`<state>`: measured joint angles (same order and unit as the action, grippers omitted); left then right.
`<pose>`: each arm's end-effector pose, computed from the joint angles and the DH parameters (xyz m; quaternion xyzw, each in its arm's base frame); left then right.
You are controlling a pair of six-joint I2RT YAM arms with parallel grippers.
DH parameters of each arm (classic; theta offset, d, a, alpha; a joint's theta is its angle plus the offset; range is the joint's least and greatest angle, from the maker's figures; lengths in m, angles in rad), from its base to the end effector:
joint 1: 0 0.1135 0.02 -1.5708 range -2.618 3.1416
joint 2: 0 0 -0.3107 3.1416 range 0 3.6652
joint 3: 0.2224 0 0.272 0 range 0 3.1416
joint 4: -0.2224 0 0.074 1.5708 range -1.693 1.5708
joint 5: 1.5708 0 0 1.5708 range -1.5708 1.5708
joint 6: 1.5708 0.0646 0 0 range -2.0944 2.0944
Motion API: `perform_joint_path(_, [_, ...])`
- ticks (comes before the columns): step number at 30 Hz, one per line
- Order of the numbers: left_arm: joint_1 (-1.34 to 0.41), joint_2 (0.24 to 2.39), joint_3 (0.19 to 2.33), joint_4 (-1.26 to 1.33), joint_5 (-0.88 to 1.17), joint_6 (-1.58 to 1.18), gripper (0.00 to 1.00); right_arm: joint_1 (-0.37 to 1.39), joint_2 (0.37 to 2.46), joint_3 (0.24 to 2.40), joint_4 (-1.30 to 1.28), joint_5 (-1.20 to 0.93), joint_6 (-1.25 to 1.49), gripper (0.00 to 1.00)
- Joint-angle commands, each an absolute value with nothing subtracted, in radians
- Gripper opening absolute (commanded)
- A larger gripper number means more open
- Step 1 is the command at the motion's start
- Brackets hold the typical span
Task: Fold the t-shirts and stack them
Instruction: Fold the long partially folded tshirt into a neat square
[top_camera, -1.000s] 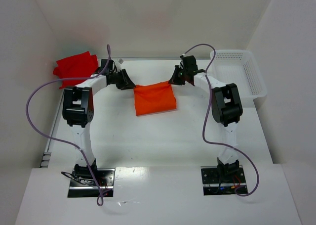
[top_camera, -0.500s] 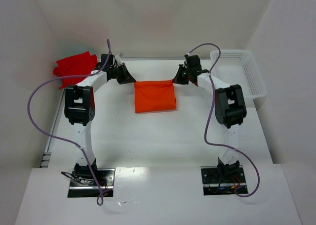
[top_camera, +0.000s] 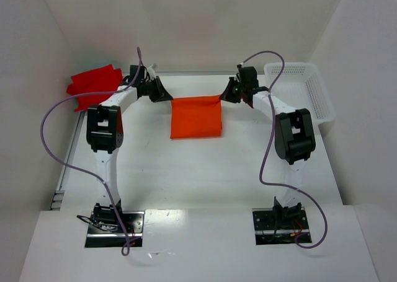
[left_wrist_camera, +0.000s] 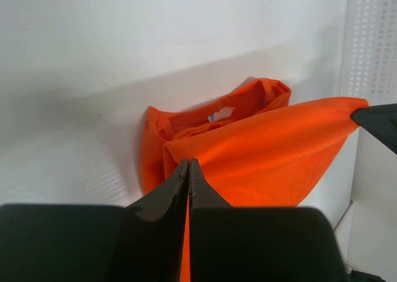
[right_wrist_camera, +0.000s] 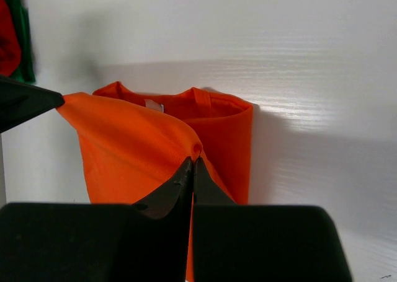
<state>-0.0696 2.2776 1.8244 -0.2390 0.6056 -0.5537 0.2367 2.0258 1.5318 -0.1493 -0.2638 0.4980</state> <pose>0.5804 -0.0773 0.2064 -0.0839 0.8691 -0.3814 0.3036 0.5090 0.1401 0.2378 0.0572 0.8867 0.2690 0.3716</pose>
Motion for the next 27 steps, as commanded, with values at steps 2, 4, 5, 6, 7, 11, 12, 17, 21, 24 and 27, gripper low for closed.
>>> perform_joint_path(2, [-0.066, 2.338, 1.904, -0.239, 0.614, -0.543, 0.05, 0.224, 1.991, 1.516, -0.104, -0.224, 0.491, 0.0])
perform_joint_path(4, [-0.066, 2.347, 1.914, -0.239, 0.603, -0.543, 0.05, 0.213, 2.0, 1.506, -0.104, -0.215, 0.5, 0.0])
perform_joint_path(5, [-0.066, 2.356, 1.914, -0.239, 0.603, -0.543, 0.05, 0.213, 2.009, 1.506, -0.104, -0.215, 0.5, 0.0])
perform_joint_path(6, [-0.066, 2.356, 1.927, -0.239, 0.603, -0.543, 0.08, 0.204, 2.01, 1.506, -0.104, -0.215, 0.5, 0.0])
perform_joint_path(7, [-0.066, 2.367, 1.94, -0.239, 0.603, -0.543, 0.11, 0.204, 2.02, 1.506, -0.104, -0.215, 0.5, 0.0])
perform_joint_path(11, [-0.066, 2.387, 1.985, -0.261, 0.583, -0.543, 0.42, 0.195, 2.031, 1.506, -0.115, -0.201, 0.5, 0.34])
perform_joint_path(12, [-0.066, 2.387, 1.999, -0.261, 0.583, -0.543, 0.47, 0.184, 2.031, 1.506, -0.115, -0.19, 0.5, 0.4])
perform_joint_path(17, [-0.035, 2.298, 2.008, -0.261, 0.583, -0.543, 0.62, 0.175, 1.988, 1.548, -0.135, -0.167, 0.476, 0.67])
perform_joint_path(21, [-0.035, 2.214, 1.982, -0.25, 0.618, -0.525, 0.66, 0.175, 1.925, 1.577, -0.147, -0.146, 0.449, 0.75])
perform_joint_path(24, [-0.075, 2.161, 1.942, -0.224, 0.667, -0.516, 0.55, 0.175, 1.892, 1.563, -0.108, -0.228, 0.463, 0.53])
perform_joint_path(27, [-0.122, 2.152, 1.915, -0.173, 0.729, -0.54, 0.18, 0.175, 1.873, 1.525, -0.042, -0.334, 0.524, 0.13])
